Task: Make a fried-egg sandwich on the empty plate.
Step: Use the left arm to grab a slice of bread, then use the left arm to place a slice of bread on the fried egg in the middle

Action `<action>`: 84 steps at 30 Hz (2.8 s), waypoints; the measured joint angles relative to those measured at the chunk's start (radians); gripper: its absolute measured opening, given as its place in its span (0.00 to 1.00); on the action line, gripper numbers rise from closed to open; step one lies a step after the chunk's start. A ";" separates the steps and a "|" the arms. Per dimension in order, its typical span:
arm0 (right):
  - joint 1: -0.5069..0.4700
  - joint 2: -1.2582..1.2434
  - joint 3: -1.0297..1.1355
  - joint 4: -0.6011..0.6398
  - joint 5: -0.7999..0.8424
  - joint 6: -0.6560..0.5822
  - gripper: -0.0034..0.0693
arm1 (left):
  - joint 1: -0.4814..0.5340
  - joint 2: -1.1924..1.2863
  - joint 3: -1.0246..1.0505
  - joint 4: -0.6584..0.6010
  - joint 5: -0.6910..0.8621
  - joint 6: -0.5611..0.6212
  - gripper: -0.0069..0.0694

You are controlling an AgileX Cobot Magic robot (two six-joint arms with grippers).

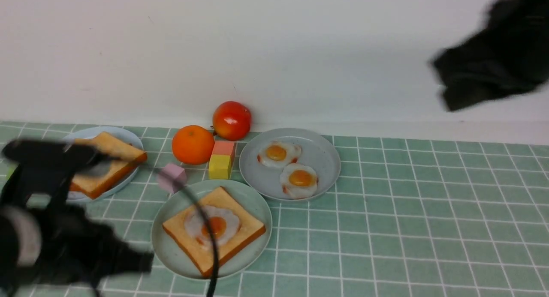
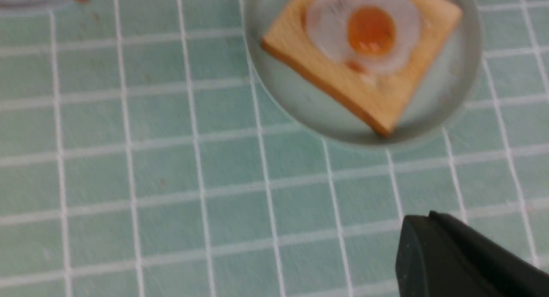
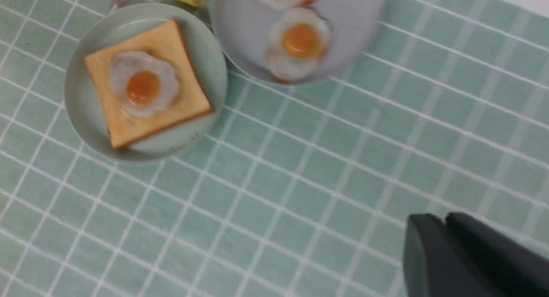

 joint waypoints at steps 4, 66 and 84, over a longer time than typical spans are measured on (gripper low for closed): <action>0.000 -0.206 0.150 -0.053 0.006 0.007 0.05 | 0.196 0.196 -0.154 -0.071 -0.012 0.175 0.07; 0.000 -0.486 0.475 0.198 -0.135 -0.202 0.07 | -0.146 0.709 -0.483 0.214 0.067 0.345 0.22; 0.000 -0.636 0.475 0.243 -0.121 -0.203 0.07 | -0.162 0.784 -0.482 0.130 0.069 0.418 0.30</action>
